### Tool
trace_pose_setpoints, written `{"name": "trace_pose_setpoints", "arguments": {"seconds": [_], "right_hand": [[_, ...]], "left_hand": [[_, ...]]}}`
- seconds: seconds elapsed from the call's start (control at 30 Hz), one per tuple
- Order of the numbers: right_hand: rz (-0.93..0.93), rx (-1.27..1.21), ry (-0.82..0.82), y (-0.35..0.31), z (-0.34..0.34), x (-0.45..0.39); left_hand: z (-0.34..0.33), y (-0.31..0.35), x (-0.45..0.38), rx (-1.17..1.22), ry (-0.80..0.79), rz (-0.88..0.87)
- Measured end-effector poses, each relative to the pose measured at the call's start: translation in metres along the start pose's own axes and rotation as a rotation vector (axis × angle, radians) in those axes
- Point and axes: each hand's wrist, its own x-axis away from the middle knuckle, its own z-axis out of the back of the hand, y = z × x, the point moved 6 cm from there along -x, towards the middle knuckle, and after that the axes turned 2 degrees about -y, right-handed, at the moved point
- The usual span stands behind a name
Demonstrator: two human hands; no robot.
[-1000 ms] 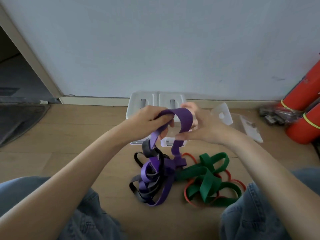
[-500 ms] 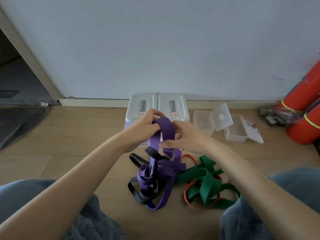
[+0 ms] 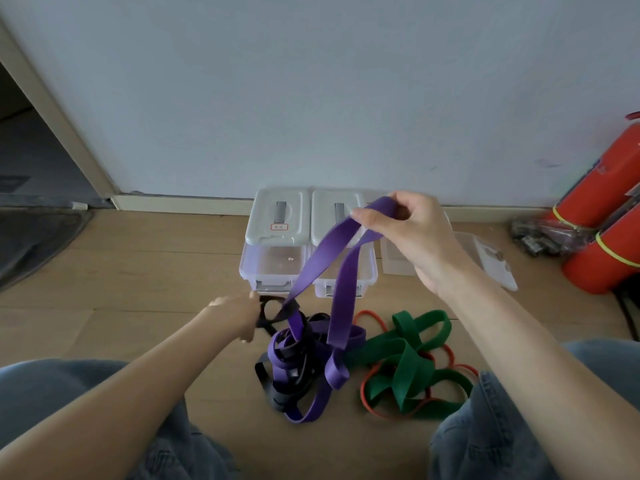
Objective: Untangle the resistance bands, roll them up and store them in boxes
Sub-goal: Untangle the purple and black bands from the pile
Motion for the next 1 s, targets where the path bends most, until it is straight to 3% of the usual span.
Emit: {"name": "trace_pose_setpoints", "arguments": {"seconds": [0.03, 0.1, 0.17, 0.2, 0.27, 0.37, 0.43, 0.53, 0.6, 0.67, 0.7, 0.73, 0.8, 0.83, 0.9, 1.0], "right_hand": [[0.014, 0.033, -0.015, -0.001, -0.001, 0.000], [0.030, 0.254, -0.218, 0.001, -0.022, 0.008], [0.124, 0.421, -0.404, 0.002, -0.049, 0.021], [0.177, 0.390, -0.415, -0.003, -0.056, 0.024], [0.166, 0.041, -0.329, -0.013, -0.048, 0.021], [0.068, -0.654, -0.208, -0.021, -0.017, 0.011], [0.049, -0.754, -0.206, -0.022, -0.007, 0.008], [-0.037, -0.589, -0.080, -0.009, 0.012, 0.000], [-0.137, -0.306, 0.050, 0.007, 0.031, -0.005], [-0.308, -0.074, -0.016, 0.029, 0.031, -0.003], [-0.379, 0.003, -0.124, 0.039, 0.021, 0.001], [-0.411, 0.131, -0.241, 0.046, 0.010, 0.006], [-0.404, 0.529, -0.438, 0.060, -0.005, 0.013], [-0.364, 0.710, -0.496, 0.063, -0.009, 0.015], [-0.206, 0.810, -0.616, 0.061, -0.020, 0.018], [-0.088, 0.476, -0.794, 0.051, -0.049, 0.029]], "left_hand": [[-0.003, 0.002, 0.001, 0.066, -0.055, -0.044], [0.014, 0.021, 0.008, 0.304, 0.042, -0.255], [0.047, 0.043, 0.026, 0.674, 0.157, -0.500], [0.057, 0.051, 0.034, 0.883, 0.137, -0.592], [0.062, 0.061, 0.040, 1.112, 0.065, -0.667], [0.043, 0.065, 0.038, 1.000, 0.014, -0.612], [0.028, 0.068, 0.036, 0.903, -0.053, -0.595], [0.051, 0.060, 0.043, 0.912, -0.002, -0.581], [0.096, 0.038, 0.056, 1.220, 0.189, -0.643], [0.130, 0.016, 0.070, 1.443, 0.340, -0.734], [0.132, 0.012, 0.072, 1.359, 0.372, -0.719], [0.125, 0.016, 0.071, 1.077, 0.366, -0.658], [0.078, 0.041, 0.061, 0.391, 0.139, -0.534], [0.059, 0.051, 0.058, 0.192, 0.072, -0.528], [0.059, 0.069, 0.066, 0.262, 0.084, -0.671], [0.095, 0.065, 0.085, 0.548, 0.155, -0.832]]}}
